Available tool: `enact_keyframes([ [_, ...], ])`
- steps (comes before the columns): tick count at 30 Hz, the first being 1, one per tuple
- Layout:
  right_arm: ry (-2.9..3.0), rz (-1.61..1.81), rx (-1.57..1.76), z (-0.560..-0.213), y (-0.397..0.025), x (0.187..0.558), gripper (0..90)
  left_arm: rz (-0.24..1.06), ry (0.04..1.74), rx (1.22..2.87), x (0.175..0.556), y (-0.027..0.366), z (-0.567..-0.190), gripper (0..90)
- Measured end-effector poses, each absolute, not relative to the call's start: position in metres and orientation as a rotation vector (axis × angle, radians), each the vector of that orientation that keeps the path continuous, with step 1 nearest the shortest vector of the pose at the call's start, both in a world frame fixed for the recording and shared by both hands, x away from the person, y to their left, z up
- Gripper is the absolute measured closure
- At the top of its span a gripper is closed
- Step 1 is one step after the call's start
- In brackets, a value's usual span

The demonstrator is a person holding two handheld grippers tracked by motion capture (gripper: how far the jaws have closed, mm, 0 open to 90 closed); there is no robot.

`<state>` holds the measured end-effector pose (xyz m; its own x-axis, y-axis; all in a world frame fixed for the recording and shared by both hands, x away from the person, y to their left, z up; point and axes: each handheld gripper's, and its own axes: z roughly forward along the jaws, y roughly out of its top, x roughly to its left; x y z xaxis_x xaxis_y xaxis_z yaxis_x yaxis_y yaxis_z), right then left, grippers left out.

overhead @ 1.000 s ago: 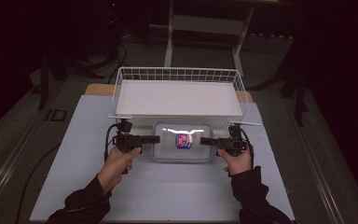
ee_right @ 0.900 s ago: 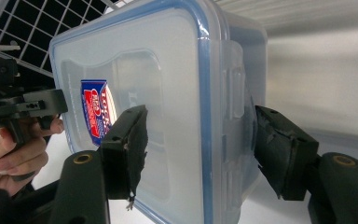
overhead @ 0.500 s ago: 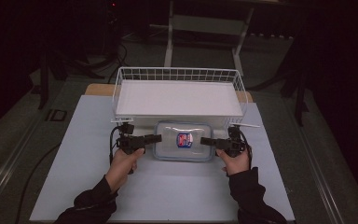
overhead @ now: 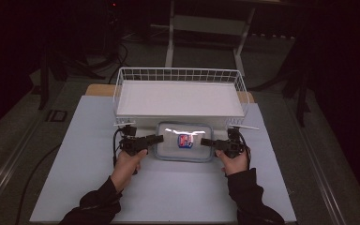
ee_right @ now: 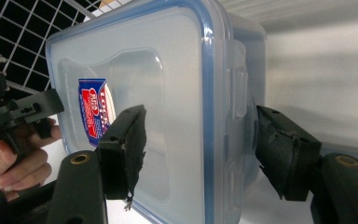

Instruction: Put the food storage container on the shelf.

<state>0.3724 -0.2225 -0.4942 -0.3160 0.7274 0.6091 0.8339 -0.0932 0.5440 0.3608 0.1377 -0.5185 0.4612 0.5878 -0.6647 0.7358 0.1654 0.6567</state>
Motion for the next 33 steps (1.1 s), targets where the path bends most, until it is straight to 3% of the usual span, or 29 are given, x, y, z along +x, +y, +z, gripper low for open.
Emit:
enact_keyframes([
  [17,-2.082,-1.502,-1.821,-0.496,-0.211,0.379,28.1,-0.022,1.201,1.518,0.362,0.137,-0.520,46.0],
  [22,-2.125,-1.529,-1.841,-0.498,-0.204,0.382,21.3,0.039,1.201,1.527,0.363,0.134,-0.518,45.4],
  [33,-2.162,-1.570,-1.846,-0.489,-0.204,0.376,26.9,0.069,1.183,1.508,0.356,0.135,-0.510,42.0],
])
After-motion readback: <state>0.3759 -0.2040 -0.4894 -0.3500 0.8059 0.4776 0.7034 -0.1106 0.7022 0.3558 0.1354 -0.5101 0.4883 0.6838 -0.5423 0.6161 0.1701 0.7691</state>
